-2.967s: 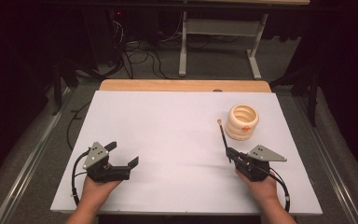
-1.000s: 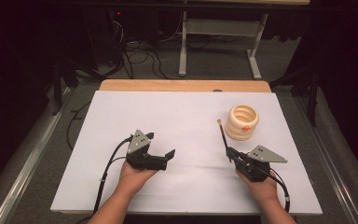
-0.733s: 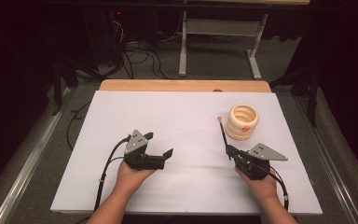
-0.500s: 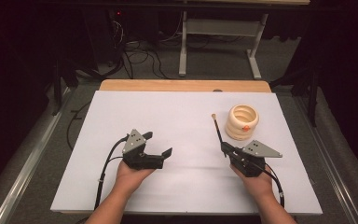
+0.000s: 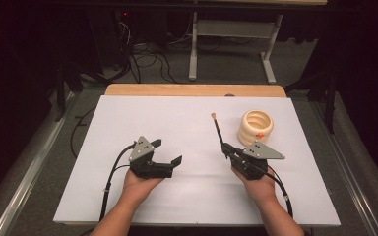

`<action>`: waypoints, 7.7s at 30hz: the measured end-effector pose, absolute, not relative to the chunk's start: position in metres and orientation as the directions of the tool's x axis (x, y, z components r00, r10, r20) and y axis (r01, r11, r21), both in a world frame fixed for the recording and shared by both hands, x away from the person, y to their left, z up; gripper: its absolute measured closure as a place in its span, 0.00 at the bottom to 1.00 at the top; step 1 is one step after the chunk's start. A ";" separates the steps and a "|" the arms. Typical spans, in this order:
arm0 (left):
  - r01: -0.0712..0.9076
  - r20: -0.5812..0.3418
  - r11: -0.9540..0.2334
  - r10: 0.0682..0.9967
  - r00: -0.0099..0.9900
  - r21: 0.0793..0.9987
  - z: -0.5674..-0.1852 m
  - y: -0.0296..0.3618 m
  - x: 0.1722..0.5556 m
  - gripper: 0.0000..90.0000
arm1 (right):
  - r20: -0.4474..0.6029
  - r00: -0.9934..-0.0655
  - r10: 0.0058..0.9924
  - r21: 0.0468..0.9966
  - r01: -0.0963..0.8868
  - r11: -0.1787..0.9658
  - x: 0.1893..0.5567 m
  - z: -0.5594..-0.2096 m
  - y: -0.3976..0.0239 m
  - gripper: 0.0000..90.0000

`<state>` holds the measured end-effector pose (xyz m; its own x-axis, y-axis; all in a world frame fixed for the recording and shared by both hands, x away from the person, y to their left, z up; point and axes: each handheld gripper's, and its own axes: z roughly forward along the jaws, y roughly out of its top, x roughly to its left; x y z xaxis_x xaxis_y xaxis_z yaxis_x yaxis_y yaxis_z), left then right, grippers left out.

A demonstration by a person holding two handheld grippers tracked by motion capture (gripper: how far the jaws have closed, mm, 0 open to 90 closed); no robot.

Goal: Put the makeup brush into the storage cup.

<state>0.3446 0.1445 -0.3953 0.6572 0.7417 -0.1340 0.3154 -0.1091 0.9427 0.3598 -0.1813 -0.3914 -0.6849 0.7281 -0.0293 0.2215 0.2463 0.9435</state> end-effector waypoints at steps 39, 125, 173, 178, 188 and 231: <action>0.306 -0.149 -0.110 0.691 0.708 0.946 -0.389 0.130 0.334 0.06 | -0.030 -0.706 0.707 0.949 0.201 0.241 0.347 -0.405 -0.175 0.96; 0.301 -0.214 -0.033 0.626 0.749 0.953 -0.381 0.135 0.330 0.42 | -0.059 -0.826 0.561 0.947 0.132 0.294 0.322 -0.418 -0.120 0.96; 0.324 -0.266 -0.012 0.544 0.796 0.946 -0.383 0.140 0.332 0.88 | -0.077 -0.841 0.535 0.939 0.120 0.323 0.319 -0.422 -0.114 0.96; 0.327 -0.273 -0.009 0.532 0.802 0.945 -0.383 0.140 0.333 0.90 | -0.074 -0.840 0.537 0.937 0.127 0.327 0.319 -0.423 -0.113 0.96; 0.313 -0.260 -0.019 0.513 0.818 0.949 -0.383 0.139 0.332 0.92 | -0.089 -0.839 0.536 0.934 0.116 0.338 0.319 -0.424 -0.112 0.96; 0.252 -0.179 -0.073 0.518 0.837 0.965 -0.381 0.130 0.324 0.93 | -0.021 -0.829 0.559 0.948 0.162 0.275 0.318 -0.412 -0.110 0.40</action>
<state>0.3244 0.1305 -0.3811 0.8365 0.5177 -0.1794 0.2522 -0.0731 0.9649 0.3183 -0.1099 -0.4119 -0.8291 0.5588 -0.0207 0.1619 0.2754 0.9476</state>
